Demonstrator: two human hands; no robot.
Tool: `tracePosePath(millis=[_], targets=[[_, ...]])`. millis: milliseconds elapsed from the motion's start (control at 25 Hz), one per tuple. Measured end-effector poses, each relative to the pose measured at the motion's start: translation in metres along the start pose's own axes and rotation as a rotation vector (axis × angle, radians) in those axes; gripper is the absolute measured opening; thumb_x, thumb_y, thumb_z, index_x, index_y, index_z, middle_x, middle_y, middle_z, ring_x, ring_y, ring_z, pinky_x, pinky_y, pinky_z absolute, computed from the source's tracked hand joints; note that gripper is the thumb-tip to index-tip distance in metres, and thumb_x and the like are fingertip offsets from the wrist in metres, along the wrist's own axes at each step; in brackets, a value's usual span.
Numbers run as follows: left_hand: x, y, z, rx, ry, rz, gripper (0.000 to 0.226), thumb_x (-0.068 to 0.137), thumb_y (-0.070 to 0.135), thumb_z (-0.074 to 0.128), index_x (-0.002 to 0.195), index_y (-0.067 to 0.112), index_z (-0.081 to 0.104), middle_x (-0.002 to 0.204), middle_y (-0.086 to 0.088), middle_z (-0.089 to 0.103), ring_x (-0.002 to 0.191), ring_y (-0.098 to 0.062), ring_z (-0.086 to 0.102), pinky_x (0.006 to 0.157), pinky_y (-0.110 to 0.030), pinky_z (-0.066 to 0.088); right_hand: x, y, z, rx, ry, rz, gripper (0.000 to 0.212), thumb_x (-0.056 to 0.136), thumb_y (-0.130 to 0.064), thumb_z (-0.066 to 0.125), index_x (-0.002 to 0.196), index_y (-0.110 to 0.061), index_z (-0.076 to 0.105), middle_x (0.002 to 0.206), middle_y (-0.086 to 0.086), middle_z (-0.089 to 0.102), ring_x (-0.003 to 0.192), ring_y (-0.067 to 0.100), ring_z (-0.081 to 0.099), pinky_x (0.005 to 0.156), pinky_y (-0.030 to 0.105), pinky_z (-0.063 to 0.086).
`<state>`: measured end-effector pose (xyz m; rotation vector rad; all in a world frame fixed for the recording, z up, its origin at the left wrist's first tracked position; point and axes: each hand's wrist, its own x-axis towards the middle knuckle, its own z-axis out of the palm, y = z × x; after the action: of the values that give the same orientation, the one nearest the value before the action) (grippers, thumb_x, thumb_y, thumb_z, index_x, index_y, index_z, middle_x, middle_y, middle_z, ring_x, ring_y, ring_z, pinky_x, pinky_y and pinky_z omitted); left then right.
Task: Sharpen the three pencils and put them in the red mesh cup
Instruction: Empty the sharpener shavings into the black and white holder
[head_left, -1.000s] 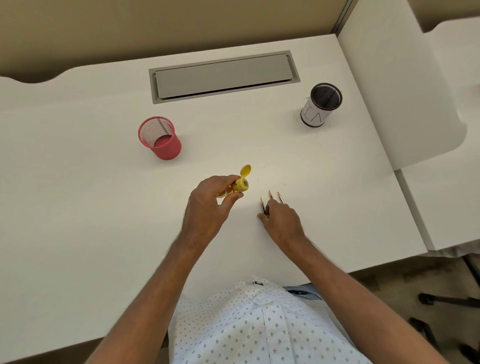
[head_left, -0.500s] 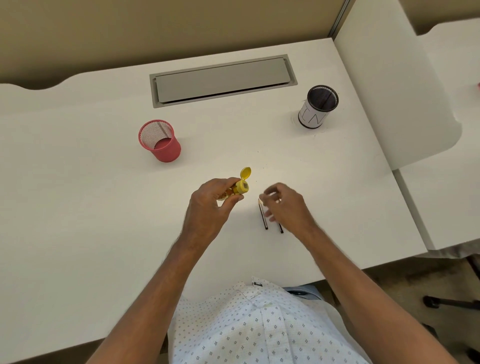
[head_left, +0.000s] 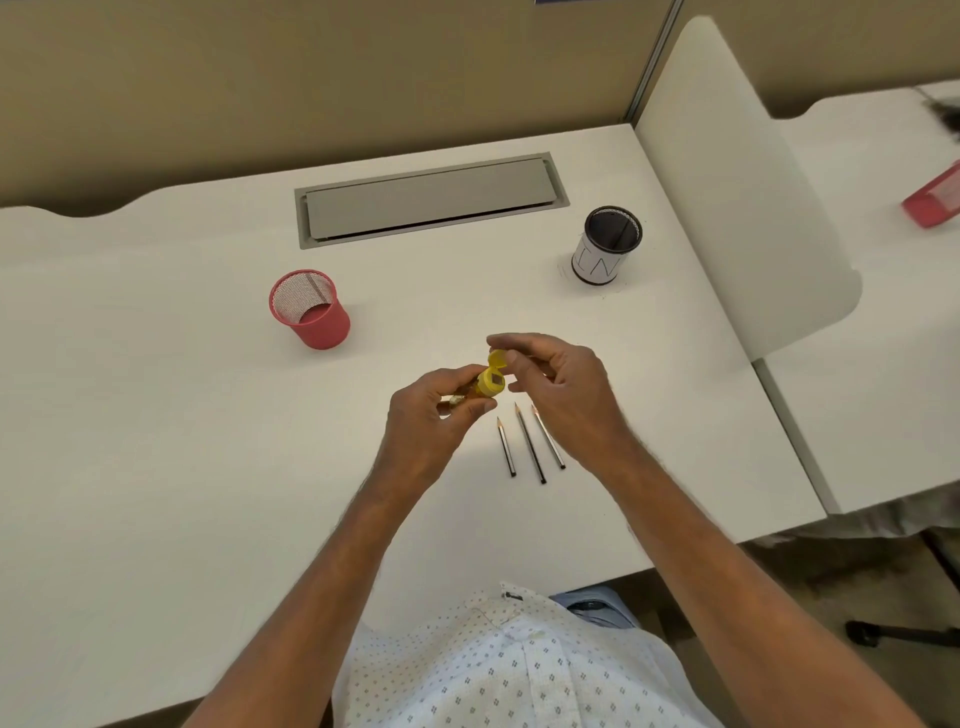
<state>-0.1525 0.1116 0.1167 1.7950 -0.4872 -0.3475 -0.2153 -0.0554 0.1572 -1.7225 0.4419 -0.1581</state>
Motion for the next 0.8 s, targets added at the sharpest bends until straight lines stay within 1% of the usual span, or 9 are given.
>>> tracePosePath(millis=[120, 240, 280, 480, 600, 680, 760, 800], targets=[[0.007, 0.007, 0.007, 0.003, 0.023, 0.006, 0.04, 0.084, 0.023, 0.081, 0.111, 0.051, 0.07, 0.107, 0.025, 0.073, 0.103, -0.007, 0.07, 0.085, -0.026, 0.059, -0.006, 0.0, -0.01, -0.054, 0.029, -0.083, 0.025, 0.099, -0.015, 0.067, 0.116, -0.03, 0.078, 0.111, -0.015, 0.077, 0.103, 0.007, 0.073, 0.09, 0.032, 0.061], [0.014, 0.014, 0.019, -0.025, 0.036, 0.001, 0.033, 0.085, 0.021, 0.081, 0.114, 0.034, 0.075, 0.106, 0.021, 0.075, 0.101, -0.006, 0.07, 0.083, -0.024, 0.059, -0.009, -0.001, -0.022, -0.15, 0.046, -0.174, 0.024, 0.097, -0.016, 0.071, 0.118, -0.027, 0.077, 0.114, -0.017, 0.075, 0.11, 0.002, 0.069, 0.089, 0.023, 0.059], [0.017, 0.017, 0.024, -0.03, 0.033, 0.003, 0.032, 0.085, 0.02, 0.081, 0.114, 0.032, 0.075, 0.105, 0.02, 0.075, 0.1, -0.007, 0.07, 0.083, -0.024, 0.059, -0.009, -0.002, -0.027, -0.161, 0.052, -0.185, 0.023, 0.097, -0.018, 0.072, 0.118, -0.026, 0.077, 0.115, -0.017, 0.074, 0.111, 0.002, 0.069, 0.089, 0.022, 0.059], [0.029, 0.034, 0.045, -0.037, 0.022, 0.028, 0.036, 0.086, 0.02, 0.08, 0.111, 0.044, 0.072, 0.104, 0.02, 0.074, 0.099, -0.009, 0.07, 0.08, -0.022, 0.059, -0.005, -0.002, -0.052, -0.204, 0.058, -0.234, 0.025, 0.097, -0.013, 0.071, 0.12, -0.021, 0.077, 0.12, -0.012, 0.073, 0.114, 0.001, 0.067, 0.09, 0.015, 0.056], [0.037, 0.039, 0.055, -0.021, 0.005, 0.038, 0.036, 0.086, 0.022, 0.08, 0.11, 0.047, 0.072, 0.104, 0.021, 0.074, 0.1, -0.009, 0.07, 0.08, -0.02, 0.057, 0.001, 0.0, -0.068, -0.192, 0.049, -0.218, 0.024, 0.097, -0.014, 0.071, 0.118, -0.024, 0.077, 0.121, -0.012, 0.073, 0.113, 0.001, 0.067, 0.089, 0.018, 0.057], [0.042, 0.042, 0.061, -0.003, -0.011, 0.039, 0.038, 0.085, 0.023, 0.079, 0.108, 0.052, 0.071, 0.103, 0.022, 0.073, 0.099, -0.009, 0.069, 0.079, -0.02, 0.056, 0.005, 0.001, -0.076, -0.14, 0.04, -0.169, 0.022, 0.097, -0.016, 0.072, 0.114, -0.027, 0.078, 0.119, -0.015, 0.074, 0.111, 0.003, 0.069, 0.088, 0.022, 0.059], [0.048, 0.044, 0.068, 0.028, -0.016, 0.038, 0.04, 0.084, 0.024, 0.079, 0.106, 0.056, 0.069, 0.101, 0.021, 0.073, 0.098, -0.012, 0.068, 0.078, -0.023, 0.055, 0.011, 0.004, -0.082, -0.095, 0.033, -0.132, 0.021, 0.095, -0.016, 0.074, 0.111, -0.03, 0.078, 0.114, -0.016, 0.075, 0.108, 0.004, 0.071, 0.088, 0.023, 0.06], [0.05, 0.045, 0.071, 0.039, -0.014, 0.038, 0.04, 0.084, 0.025, 0.078, 0.105, 0.058, 0.069, 0.1, 0.02, 0.073, 0.097, -0.012, 0.068, 0.078, -0.025, 0.055, 0.013, 0.005, -0.085, -0.084, 0.033, -0.122, 0.022, 0.094, -0.015, 0.075, 0.11, -0.03, 0.078, 0.112, -0.016, 0.075, 0.106, 0.004, 0.071, 0.087, 0.021, 0.059]])
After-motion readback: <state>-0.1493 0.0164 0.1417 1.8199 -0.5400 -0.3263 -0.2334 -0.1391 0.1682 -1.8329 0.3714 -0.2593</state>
